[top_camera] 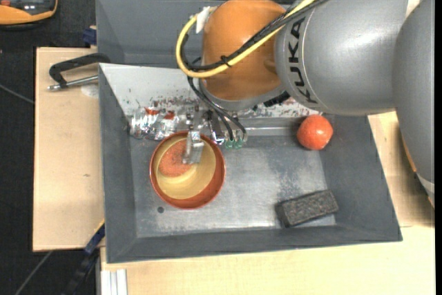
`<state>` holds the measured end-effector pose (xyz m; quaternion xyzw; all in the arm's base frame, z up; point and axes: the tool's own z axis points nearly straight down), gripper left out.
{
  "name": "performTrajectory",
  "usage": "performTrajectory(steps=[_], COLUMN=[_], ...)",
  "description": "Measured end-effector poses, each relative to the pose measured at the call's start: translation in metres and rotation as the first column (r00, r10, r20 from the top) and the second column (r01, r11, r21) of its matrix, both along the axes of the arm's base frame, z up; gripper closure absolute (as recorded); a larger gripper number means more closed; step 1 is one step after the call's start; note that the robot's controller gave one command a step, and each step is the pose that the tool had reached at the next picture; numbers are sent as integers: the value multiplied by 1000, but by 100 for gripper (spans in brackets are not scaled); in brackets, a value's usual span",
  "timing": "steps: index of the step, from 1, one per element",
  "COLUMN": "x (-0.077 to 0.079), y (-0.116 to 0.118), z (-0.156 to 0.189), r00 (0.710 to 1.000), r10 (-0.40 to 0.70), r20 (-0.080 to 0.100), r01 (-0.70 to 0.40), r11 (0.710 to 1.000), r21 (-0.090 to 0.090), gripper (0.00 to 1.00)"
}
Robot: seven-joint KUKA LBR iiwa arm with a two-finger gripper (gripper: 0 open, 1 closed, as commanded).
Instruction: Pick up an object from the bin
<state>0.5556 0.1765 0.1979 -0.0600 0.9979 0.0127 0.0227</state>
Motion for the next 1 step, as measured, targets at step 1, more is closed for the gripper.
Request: performTrajectory(steps=[1], x=[44], y=[-5], z=[137], r00=[997], r10=[70], r20=[17], r01=[-70], r11=[998], r21=[0], gripper=[100])
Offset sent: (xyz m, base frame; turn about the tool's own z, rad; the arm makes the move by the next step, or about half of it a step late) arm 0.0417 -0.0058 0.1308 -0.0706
